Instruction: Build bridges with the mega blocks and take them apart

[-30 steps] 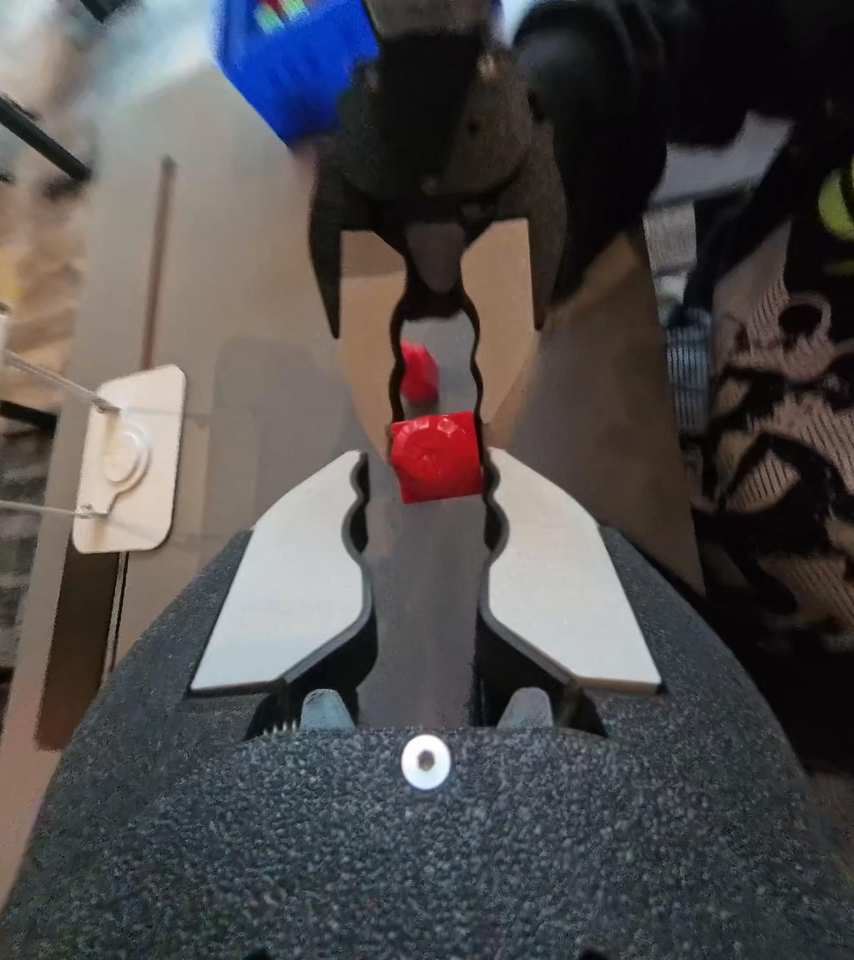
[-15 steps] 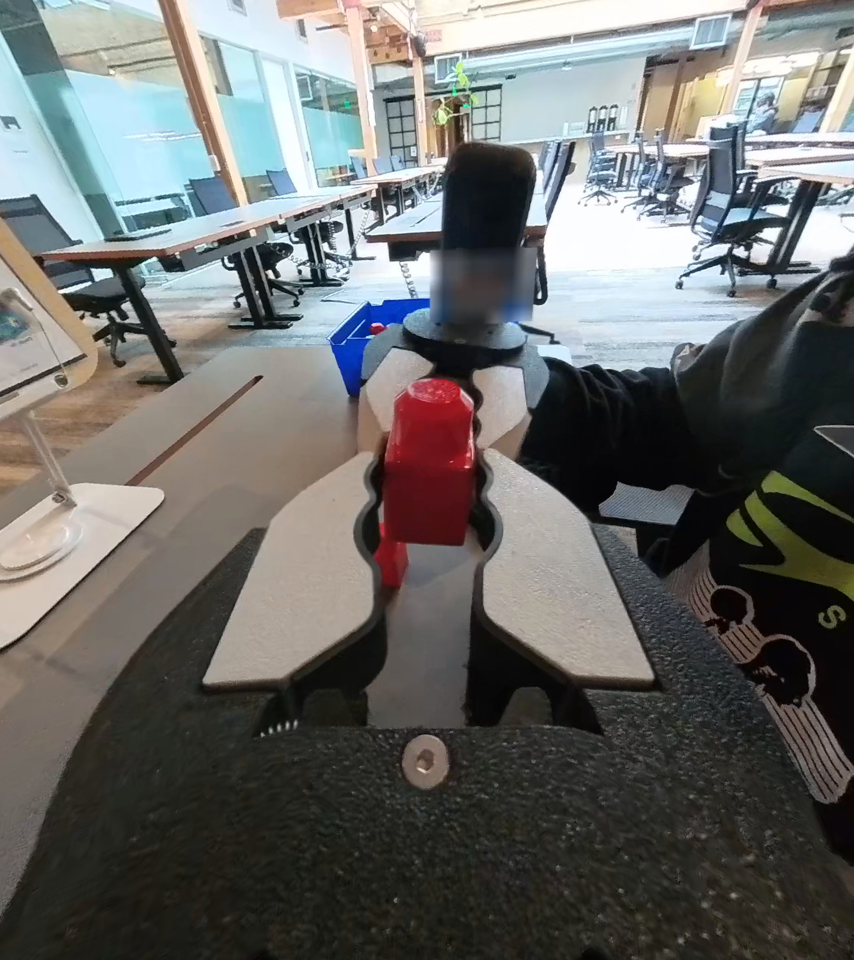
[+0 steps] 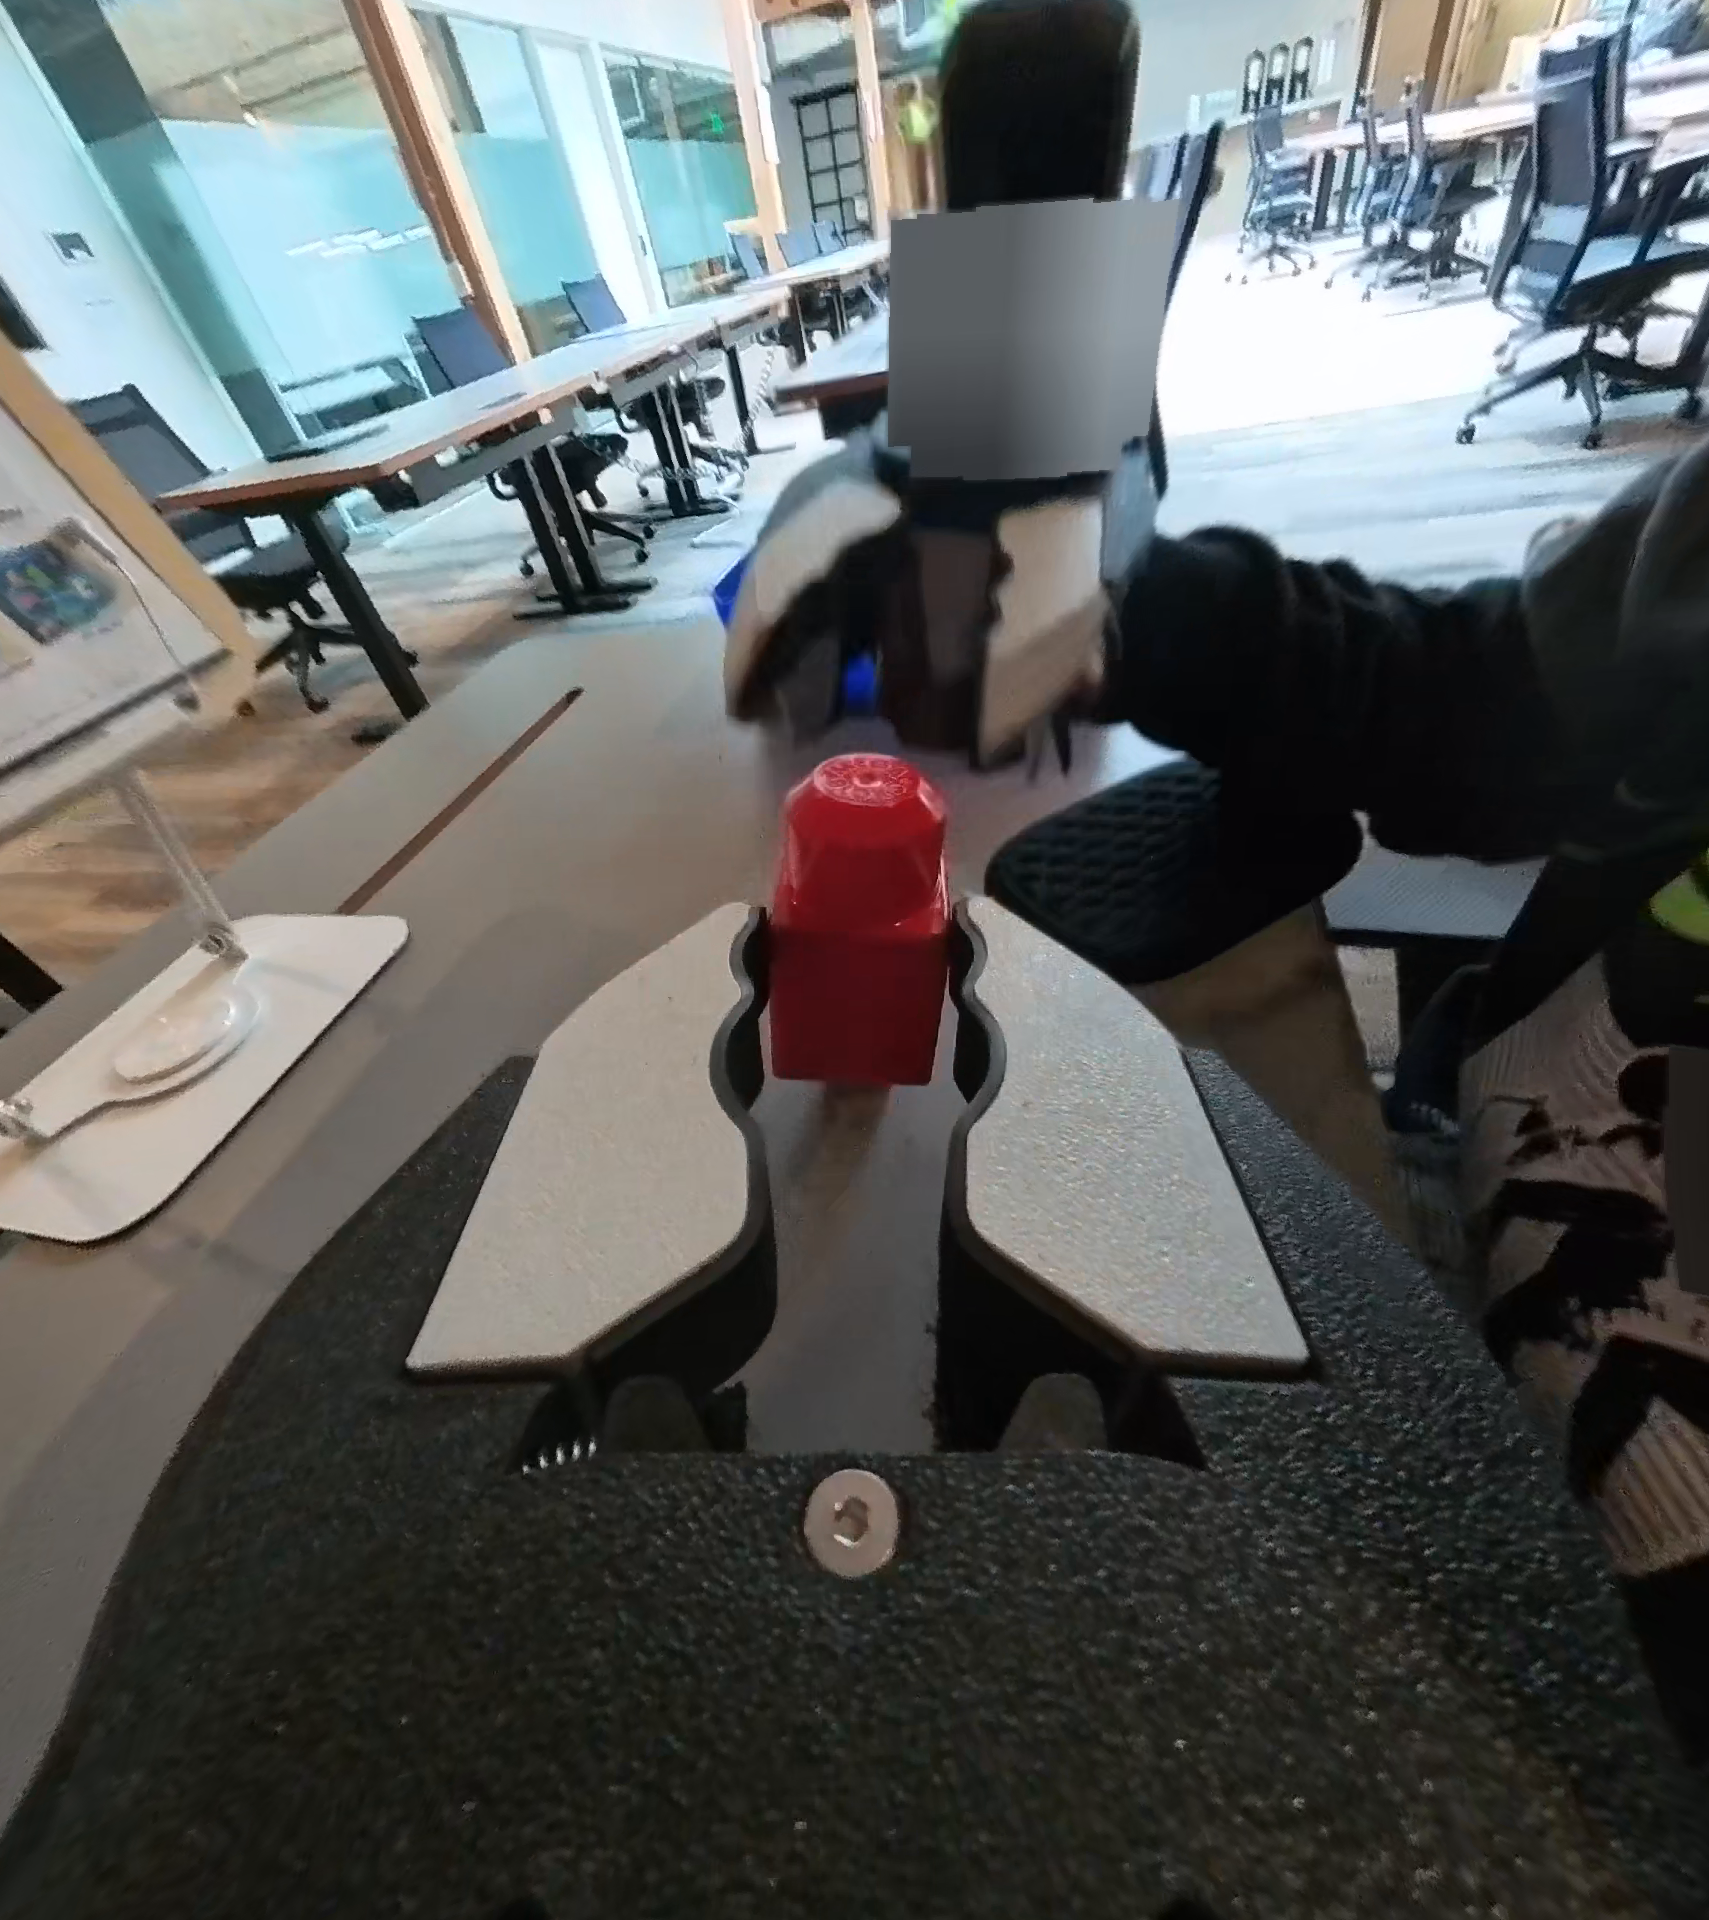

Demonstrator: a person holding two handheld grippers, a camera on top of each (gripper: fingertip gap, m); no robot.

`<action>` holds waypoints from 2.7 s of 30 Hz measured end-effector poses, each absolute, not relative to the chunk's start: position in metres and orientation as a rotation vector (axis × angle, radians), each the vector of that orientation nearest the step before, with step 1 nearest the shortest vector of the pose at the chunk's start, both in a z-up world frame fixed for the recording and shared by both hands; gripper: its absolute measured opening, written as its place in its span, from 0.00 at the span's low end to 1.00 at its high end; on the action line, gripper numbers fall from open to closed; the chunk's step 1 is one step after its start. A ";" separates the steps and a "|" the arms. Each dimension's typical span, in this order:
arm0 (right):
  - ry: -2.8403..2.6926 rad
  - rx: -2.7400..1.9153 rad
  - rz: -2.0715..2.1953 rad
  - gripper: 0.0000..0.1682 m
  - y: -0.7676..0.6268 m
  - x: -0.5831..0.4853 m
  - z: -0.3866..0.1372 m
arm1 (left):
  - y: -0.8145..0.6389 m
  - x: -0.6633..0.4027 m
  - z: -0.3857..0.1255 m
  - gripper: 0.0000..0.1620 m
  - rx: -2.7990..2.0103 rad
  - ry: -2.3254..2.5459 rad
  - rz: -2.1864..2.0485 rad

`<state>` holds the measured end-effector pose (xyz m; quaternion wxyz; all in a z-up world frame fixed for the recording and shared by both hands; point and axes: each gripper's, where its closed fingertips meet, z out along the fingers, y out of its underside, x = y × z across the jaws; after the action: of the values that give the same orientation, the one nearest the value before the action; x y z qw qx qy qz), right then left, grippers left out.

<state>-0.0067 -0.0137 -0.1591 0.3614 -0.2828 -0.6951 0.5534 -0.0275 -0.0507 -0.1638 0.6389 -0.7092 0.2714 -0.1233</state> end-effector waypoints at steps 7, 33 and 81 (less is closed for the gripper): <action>-1.501 -0.909 1.499 0.29 0.070 0.022 -0.163 | -0.016 -0.032 -0.224 0.20 -1.732 0.652 -0.381; -1.857 -0.993 1.409 0.32 0.074 0.032 -0.234 | 0.042 -0.012 -0.299 0.21 -1.883 0.691 -0.493; -1.836 -0.993 1.407 0.30 0.075 0.032 -0.232 | 0.039 -0.008 -0.323 0.30 -2.010 0.748 -0.542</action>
<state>0.0317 0.0751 -0.2324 0.3070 -0.3754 -0.6941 0.5320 -0.0075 0.0394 -0.3227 0.4480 -0.8124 0.3024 -0.2189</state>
